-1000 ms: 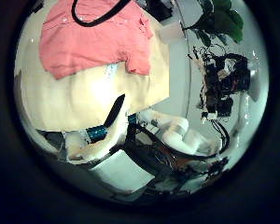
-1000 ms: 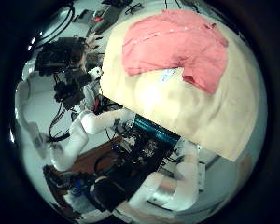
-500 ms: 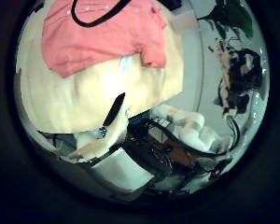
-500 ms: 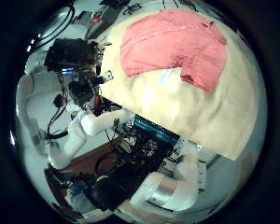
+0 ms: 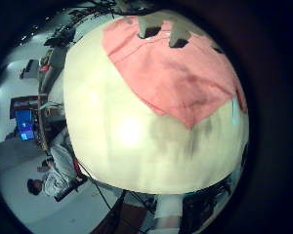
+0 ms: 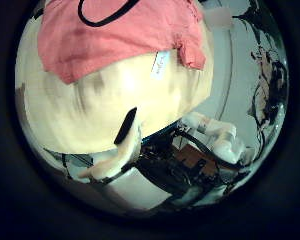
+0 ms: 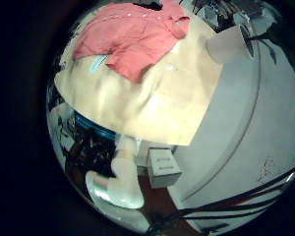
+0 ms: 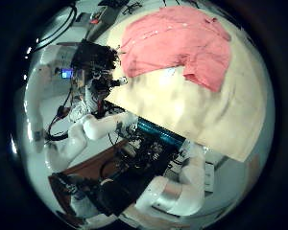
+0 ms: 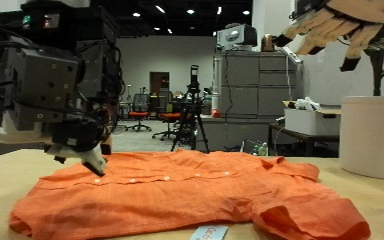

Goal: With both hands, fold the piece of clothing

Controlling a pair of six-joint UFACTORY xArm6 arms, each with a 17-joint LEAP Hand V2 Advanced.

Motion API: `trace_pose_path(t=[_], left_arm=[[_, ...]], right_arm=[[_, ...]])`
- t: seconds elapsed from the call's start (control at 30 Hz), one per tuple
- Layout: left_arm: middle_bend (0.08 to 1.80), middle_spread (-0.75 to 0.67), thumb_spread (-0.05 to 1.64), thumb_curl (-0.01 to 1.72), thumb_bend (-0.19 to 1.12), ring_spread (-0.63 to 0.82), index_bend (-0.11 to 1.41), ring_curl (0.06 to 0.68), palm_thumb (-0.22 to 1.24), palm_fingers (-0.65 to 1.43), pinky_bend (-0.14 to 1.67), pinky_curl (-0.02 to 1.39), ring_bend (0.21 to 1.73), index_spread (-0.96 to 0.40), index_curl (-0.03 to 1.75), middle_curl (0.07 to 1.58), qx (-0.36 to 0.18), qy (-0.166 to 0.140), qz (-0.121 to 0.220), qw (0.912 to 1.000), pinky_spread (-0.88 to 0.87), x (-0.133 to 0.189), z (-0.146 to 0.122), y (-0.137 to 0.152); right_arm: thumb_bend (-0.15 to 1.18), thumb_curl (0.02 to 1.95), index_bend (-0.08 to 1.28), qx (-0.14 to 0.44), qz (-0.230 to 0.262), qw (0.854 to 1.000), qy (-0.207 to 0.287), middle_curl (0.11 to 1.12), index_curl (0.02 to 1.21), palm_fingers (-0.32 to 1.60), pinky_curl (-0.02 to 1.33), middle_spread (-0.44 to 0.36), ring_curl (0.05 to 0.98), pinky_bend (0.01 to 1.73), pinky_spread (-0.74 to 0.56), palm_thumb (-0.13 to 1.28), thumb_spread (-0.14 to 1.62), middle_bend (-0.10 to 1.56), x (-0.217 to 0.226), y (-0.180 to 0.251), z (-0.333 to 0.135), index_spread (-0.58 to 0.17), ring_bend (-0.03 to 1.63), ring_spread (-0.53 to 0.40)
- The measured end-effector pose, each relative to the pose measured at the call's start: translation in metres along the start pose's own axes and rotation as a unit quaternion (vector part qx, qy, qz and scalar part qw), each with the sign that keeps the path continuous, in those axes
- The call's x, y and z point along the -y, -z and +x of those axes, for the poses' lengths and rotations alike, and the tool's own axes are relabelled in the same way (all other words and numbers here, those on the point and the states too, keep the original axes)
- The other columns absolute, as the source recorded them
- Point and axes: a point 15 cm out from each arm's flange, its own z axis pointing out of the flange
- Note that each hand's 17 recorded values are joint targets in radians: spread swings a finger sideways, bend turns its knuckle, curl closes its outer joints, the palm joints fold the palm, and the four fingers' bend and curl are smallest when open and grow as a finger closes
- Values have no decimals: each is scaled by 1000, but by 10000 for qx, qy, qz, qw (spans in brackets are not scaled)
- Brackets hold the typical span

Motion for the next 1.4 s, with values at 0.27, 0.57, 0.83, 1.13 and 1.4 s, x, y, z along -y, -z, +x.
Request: trace_pose_path(t=[0.27,0.57,0.83,1.13,1.4], left_arm=[[172,324,1085,290,-23,510,181,235,380,48,256,312,457,82,350,281,80,-61,-242,9997,482,2,-4,-38],[171,314,1086,289,-24,510,176,233,367,-5,295,326,459,102,343,271,183,62,-431,9989,479,11,-13,-63],[230,296,1084,289,-22,501,161,223,361,29,270,316,440,108,330,294,294,220,-350,9987,479,19,-17,-65],[429,46,1066,300,-18,290,202,218,411,315,169,286,449,49,335,372,573,251,-475,9969,359,19,-26,-66],[739,-221,1035,310,-21,-5,334,221,441,541,123,194,504,-124,423,493,789,113,-751,9940,204,20,-33,-55]], right_arm=[[-32,308,165,-7,7,10000,-1,288,290,23,311,200,264,444,448,98,887,187,-1,1,1,-223,257,322],[-32,305,166,-5,-2,10000,0,290,289,23,312,200,264,443,448,99,886,186,-1,1,1,-216,257,322],[-33,306,166,-2,-14,10000,5,291,288,23,312,205,264,443,448,96,868,185,-1,0,1,-215,257,322],[-35,308,159,-15,-9,10000,44,297,285,38,310,200,264,436,444,93,864,191,-2,1,1,-215,260,313],[-35,311,130,-282,-20,9994,-223,312,250,126,319,161,294,482,404,99,845,213,-7,10,29,-220,389,271]])
